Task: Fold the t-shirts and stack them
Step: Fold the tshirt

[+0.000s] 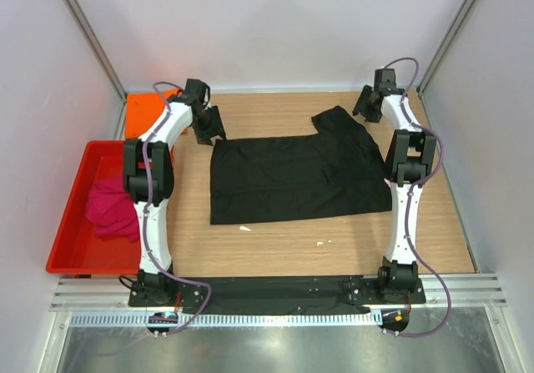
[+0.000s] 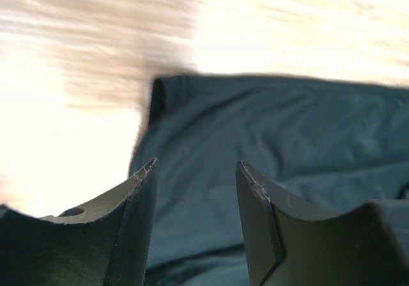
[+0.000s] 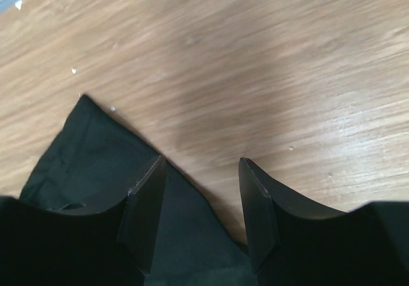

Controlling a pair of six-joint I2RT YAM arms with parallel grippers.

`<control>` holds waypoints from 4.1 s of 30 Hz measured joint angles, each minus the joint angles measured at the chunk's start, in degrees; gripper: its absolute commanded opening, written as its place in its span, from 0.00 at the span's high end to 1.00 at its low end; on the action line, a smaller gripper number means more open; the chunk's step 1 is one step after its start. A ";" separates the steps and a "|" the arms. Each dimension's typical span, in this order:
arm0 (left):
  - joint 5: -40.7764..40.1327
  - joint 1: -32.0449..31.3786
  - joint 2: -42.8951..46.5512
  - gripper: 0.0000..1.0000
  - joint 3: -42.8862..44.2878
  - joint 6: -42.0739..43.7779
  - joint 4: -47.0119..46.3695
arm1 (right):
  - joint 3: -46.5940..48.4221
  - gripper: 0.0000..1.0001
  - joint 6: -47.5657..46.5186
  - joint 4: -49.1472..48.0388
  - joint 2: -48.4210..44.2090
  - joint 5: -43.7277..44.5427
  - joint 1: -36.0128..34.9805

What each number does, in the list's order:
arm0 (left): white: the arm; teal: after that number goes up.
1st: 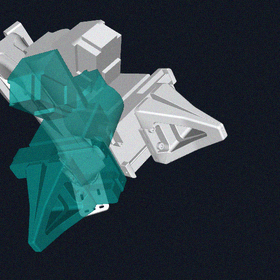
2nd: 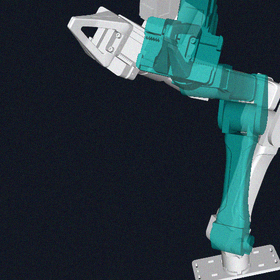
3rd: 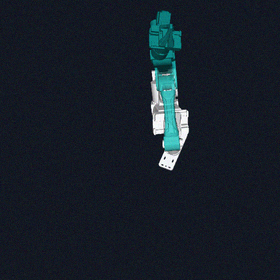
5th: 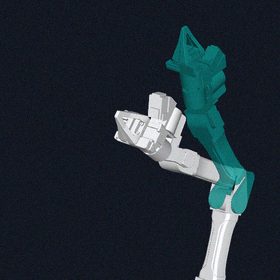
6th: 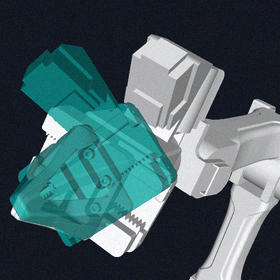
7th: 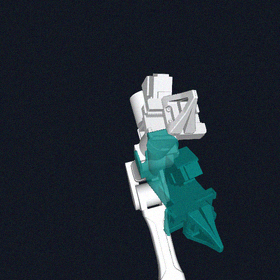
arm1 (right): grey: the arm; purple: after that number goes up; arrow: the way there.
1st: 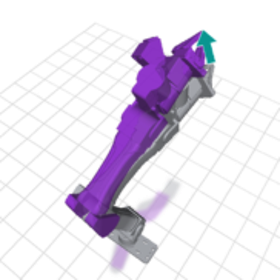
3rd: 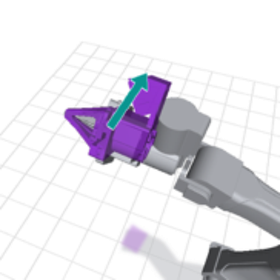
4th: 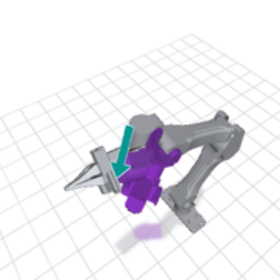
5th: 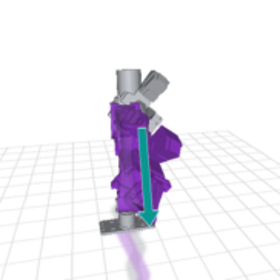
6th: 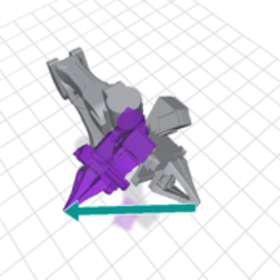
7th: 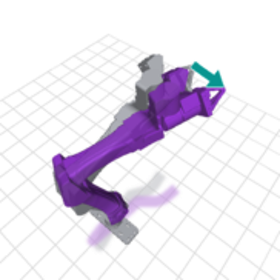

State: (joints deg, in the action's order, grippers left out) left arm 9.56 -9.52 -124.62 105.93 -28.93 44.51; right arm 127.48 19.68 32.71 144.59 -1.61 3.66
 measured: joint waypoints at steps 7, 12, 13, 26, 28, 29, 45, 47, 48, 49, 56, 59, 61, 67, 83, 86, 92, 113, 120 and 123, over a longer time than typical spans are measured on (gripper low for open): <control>-2.01 1.49 -5.46 0.48 5.31 0.96 1.46 | -3.32 0.47 -2.19 2.91 -2.47 -3.54 0.68; -2.01 1.79 -8.37 0.50 7.82 0.96 1.62 | -3.56 0.51 -2.89 2.99 -2.54 -5.51 1.14; -1.97 1.79 -8.70 0.50 7.89 0.96 1.60 | -3.69 0.52 -2.89 3.02 -2.58 -6.29 1.33; 0.11 1.84 -12.37 0.55 11.54 0.92 1.77 | -7.08 0.58 -2.86 2.56 -4.22 -10.58 1.84; 0.57 1.86 -12.81 0.56 12.15 0.92 1.77 | -7.08 0.58 -2.89 2.56 -4.22 -10.58 1.84; 0.74 1.88 -12.90 0.56 12.26 0.94 1.75 | -7.10 0.59 -2.86 2.62 -4.22 -10.58 1.84; 2.40 2.45 -13.79 0.87 13.00 0.63 1.62 | -7.21 0.99 -1.88 4.42 -4.22 -13.33 1.84; 2.49 2.54 -13.88 0.99 13.00 0.31 1.60 | -7.21 0.99 -1.36 4.87 -4.22 -13.38 1.84; 2.45 2.56 -13.94 1.00 13.00 0.22 1.57 | -7.21 0.99 -1.22 4.98 -4.22 -13.33 1.84; 2.47 2.56 -13.97 1.00 13.00 0.35 1.53 | -7.21 0.99 -1.05 5.07 -4.22 -13.18 1.84; 2.36 2.58 -13.94 1.00 12.98 -0.22 0.83 | -6.38 0.99 -0.04 6.23 -4.22 -10.21 1.84; 2.19 2.58 -13.33 1.00 12.04 -0.57 -0.85 | -5.53 0.99 -0.04 6.54 -4.35 -9.88 1.95; 2.19 2.60 -12.59 1.00 11.37 -0.68 -1.31 | -5.57 0.99 -0.04 6.58 -4.55 -9.77 1.97; 2.23 2.60 -9.68 1.00 10.14 -1.01 -2.32 | -5.90 0.99 0.22 7.56 -6.23 -8.98 2.01; 1.49 2.58 -2.32 1.00 3.37 -0.92 -2.29 | -14.40 0.99 0.81 10.82 -17.11 -5.92 2.10; 1.07 2.58 -0.83 1.00 1.90 -0.76 -2.01 | -16.20 0.99 1.01 11.52 -18.58 -5.49 2.25; 0.94 2.58 2.23 1.00 -1.05 -0.63 -1.03 | -19.93 0.99 1.29 13.07 -21.40 -4.85 2.58; 1.18 2.08 10.80 1.00 -13.70 -0.63 0.66 | -28.00 0.99 1.77 19.74 -29.24 0.20 2.58; 1.20 1.77 12.70 1.00 -16.44 -0.61 1.22 | -30.64 0.99 1.73 20.81 -31.80 2.14 2.58; 1.40 1.36 13.81 1.00 -17.86 -0.61 1.46 | -31.50 0.99 1.73 21.03 -32.94 2.84 2.58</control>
State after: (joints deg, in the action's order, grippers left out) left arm 10.96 -8.16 -110.80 88.07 -29.54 45.98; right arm 95.98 21.41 53.74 111.66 1.23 6.24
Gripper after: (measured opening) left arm 0.008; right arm 0.028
